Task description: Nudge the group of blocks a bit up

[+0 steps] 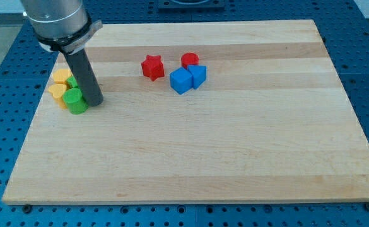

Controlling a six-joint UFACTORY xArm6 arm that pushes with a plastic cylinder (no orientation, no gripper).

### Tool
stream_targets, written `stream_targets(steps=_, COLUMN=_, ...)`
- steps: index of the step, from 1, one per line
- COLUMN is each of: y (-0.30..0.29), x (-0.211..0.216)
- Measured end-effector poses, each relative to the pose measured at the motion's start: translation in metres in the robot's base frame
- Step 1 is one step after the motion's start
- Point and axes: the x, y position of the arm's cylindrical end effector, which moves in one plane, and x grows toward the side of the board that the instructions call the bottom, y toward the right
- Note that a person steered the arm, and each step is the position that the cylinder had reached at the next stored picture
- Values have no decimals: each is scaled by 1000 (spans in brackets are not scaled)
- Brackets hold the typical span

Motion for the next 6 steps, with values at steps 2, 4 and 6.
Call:
stream_targets(steps=2, y=49, x=0)
stream_targets(steps=4, y=65, x=0)
stream_targets(steps=6, y=124, x=-11)
